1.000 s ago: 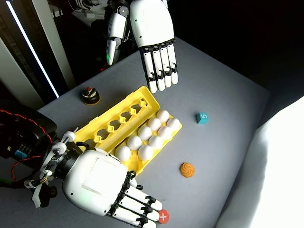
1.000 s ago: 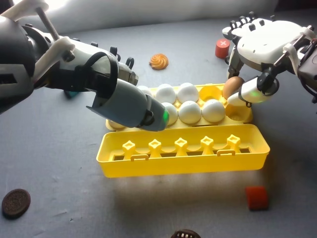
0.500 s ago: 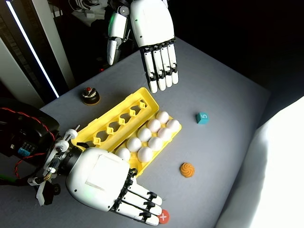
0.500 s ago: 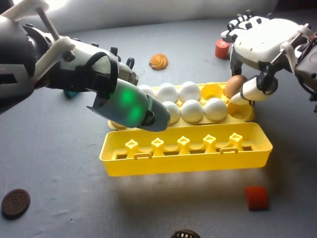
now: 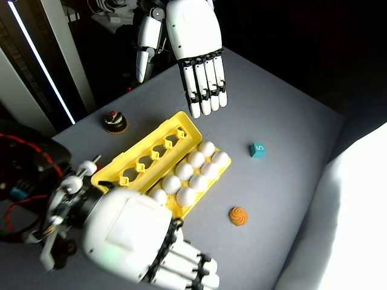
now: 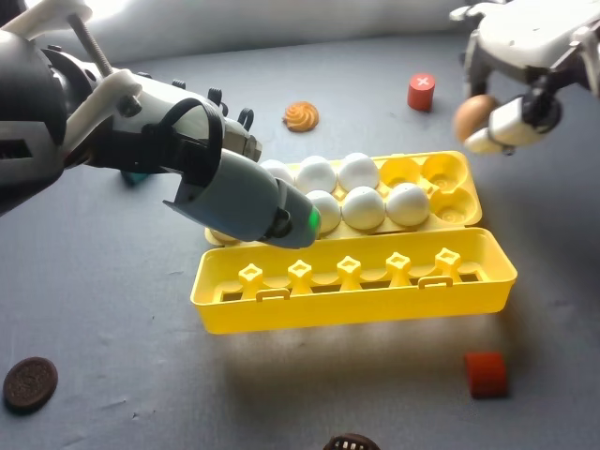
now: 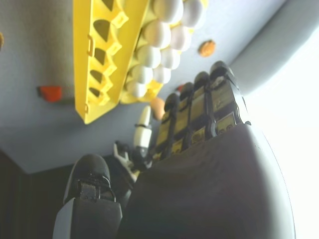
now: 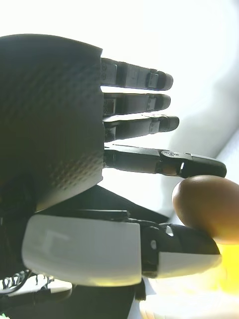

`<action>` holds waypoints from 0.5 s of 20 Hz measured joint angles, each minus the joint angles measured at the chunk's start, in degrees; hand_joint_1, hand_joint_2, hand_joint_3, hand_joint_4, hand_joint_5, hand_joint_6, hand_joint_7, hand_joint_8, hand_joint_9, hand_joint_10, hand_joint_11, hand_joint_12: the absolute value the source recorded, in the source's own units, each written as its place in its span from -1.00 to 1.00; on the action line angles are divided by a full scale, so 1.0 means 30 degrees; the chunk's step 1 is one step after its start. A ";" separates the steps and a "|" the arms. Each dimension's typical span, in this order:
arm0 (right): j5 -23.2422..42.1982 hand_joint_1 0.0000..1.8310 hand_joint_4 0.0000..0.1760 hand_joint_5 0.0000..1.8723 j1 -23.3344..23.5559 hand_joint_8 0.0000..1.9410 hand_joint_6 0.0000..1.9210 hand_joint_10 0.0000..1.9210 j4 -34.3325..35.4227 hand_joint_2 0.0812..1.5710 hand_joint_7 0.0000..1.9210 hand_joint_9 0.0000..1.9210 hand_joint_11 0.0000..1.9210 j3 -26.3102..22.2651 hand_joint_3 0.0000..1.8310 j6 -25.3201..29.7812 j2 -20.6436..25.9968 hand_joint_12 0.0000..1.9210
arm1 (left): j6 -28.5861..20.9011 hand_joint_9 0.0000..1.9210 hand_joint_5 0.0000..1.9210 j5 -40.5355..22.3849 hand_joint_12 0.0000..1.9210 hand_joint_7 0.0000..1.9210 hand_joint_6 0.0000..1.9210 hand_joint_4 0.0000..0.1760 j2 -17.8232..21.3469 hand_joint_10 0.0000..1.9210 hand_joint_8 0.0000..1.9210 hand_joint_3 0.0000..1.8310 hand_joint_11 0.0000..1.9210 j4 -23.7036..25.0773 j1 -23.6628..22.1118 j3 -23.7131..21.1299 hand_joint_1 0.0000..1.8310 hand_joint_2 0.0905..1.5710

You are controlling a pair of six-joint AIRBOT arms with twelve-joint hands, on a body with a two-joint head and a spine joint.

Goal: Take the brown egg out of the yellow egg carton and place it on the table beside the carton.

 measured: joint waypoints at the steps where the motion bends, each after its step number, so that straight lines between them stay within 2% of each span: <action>1: 0.0095 0.20 -0.29 0.19 -0.0372 -1.00 -0.20 -1.00 -0.0007 0.31 -0.82 -1.00 -1.00 0.0000 -1.00 -0.0270 0.0299 -1.00 | 0.0000 -0.96 -0.93 -0.0022 -0.99 -0.95 -0.99 -1.00 0.0000 -0.99 -0.99 -1.00 -0.98 -0.0007 0.0000 0.0000 -1.00 0.45; 3: 0.0029 0.20 -0.30 0.20 -0.1005 -1.00 -0.22 -1.00 0.0022 0.30 -0.86 -1.00 -1.00 0.0007 -1.00 -0.0328 0.0576 -1.00 | 0.0000 -0.98 -0.95 0.0007 -1.00 -0.96 -1.00 -1.00 0.0000 -1.00 -1.00 -1.00 -1.00 0.0000 0.0000 0.0000 -1.00 0.45; 4: -0.0022 0.20 -0.51 0.20 -0.1348 -1.00 -0.21 -1.00 0.0080 0.31 -0.86 -1.00 -1.00 0.0095 -1.00 -0.0328 0.0627 -1.00 | 0.0000 -0.99 -0.96 0.0015 -1.00 -0.98 -1.00 -1.00 0.0000 -1.00 -1.00 -1.00 -1.00 0.0000 0.0000 0.0000 -1.00 0.45; 5: -0.0146 0.20 -0.27 0.20 -0.1581 -0.99 -0.22 -1.00 0.0095 0.30 -0.84 -1.00 -1.00 0.0262 -1.00 -0.0328 0.0627 -1.00 | 0.0000 -0.99 -0.95 -0.0007 -1.00 -0.98 -0.99 -1.00 0.0000 -1.00 -1.00 -1.00 -1.00 0.0000 0.0000 0.0000 -1.00 0.44; 6: -0.0248 0.21 -0.51 0.21 -0.1698 -1.00 -0.23 -1.00 0.0066 0.30 -0.83 -1.00 -1.00 0.0459 -1.00 -0.0328 0.0627 -1.00 | 0.0000 -0.97 -0.93 -0.0007 -0.99 -0.96 -0.99 -1.00 0.0000 -0.99 -0.99 -1.00 -0.98 -0.0007 0.0000 0.0000 -1.00 0.44; 7: -0.0277 0.21 -0.51 0.21 -0.1698 -1.00 -0.23 -1.00 0.0066 0.30 -0.83 -1.00 -1.00 0.0597 -1.00 -0.0328 0.0627 -1.00 | 0.0000 -0.97 -0.93 0.0000 -0.99 -0.96 -0.99 -1.00 0.0000 -0.99 -0.99 -1.00 -0.98 0.0000 0.0000 0.0000 -1.00 0.44; 8: -0.0270 0.20 -0.60 0.18 -0.1698 -1.00 -0.19 -1.00 -0.0015 0.31 -0.86 -1.00 -1.00 0.0816 -1.00 -0.0328 0.0627 -1.00 | 0.0000 -0.98 -0.95 0.0007 -1.00 -0.97 -1.00 -1.00 0.0000 -1.00 -1.00 -1.00 -0.99 0.0000 0.0000 0.0000 -1.00 0.45; 9: -0.0262 0.18 -0.04 0.18 -0.1698 -1.00 -0.18 -1.00 -0.0117 0.31 -0.87 -1.00 -1.00 0.0969 -1.00 -0.0328 0.0627 -1.00 | 0.0000 -0.98 -0.96 0.0007 -0.99 -0.98 -1.00 -1.00 0.0000 -1.00 -1.00 -1.00 -0.99 0.0000 0.0000 0.0000 -1.00 0.46; 10: -0.0277 0.19 -0.15 0.18 -0.1698 -1.00 -0.19 -1.00 -0.0211 0.31 -0.88 -1.00 -1.00 0.1056 -1.00 -0.0321 0.0605 -1.00 | 0.0000 -0.98 -0.95 0.0015 -1.00 -0.97 -1.00 -1.00 0.0000 -1.00 -1.00 -1.00 -0.99 0.0000 0.0000 0.0000 -1.00 0.44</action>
